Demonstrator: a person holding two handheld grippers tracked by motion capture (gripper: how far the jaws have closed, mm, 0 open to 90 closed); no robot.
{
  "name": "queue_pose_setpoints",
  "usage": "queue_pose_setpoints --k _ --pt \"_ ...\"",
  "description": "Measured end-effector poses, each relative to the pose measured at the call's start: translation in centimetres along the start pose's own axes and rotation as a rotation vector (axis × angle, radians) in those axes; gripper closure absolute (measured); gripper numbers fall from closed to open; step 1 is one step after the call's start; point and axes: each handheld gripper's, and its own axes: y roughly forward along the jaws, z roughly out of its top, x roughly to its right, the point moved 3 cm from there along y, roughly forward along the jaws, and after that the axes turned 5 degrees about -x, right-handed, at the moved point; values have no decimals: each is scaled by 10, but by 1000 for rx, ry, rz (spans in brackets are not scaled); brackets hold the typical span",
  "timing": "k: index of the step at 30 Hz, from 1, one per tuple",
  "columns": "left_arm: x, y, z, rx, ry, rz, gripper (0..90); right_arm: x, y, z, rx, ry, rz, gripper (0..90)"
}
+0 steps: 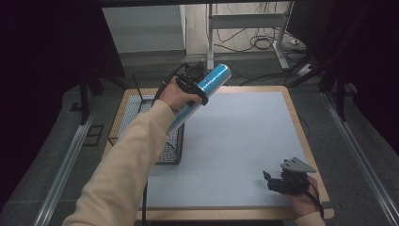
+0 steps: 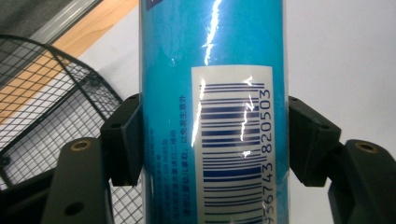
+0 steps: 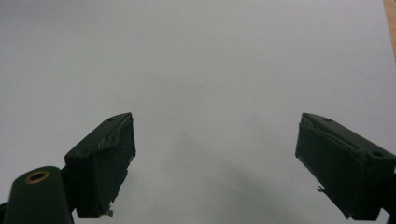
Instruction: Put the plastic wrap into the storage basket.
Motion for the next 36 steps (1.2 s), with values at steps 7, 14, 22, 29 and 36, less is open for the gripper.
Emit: queue_pose_setpoints --k 7,14,22,29,36 --pt "-11 1 -4 0 -17 13 316 0 0 0 -1 0 0 123" --pt "-21 4 -11 1 -36 20 316 0 0 0 -1 1 -2 124" --pt "-33 8 -17 -5 -58 33 316 0 1 0 -3 4 -3 123" --pt "-41 13 -23 -4 -80 40 316 0 1 0 -4 4 -4 124" --pt "-50 16 -28 -7 -96 46 316 0 1 0 -4 4 -6 123"
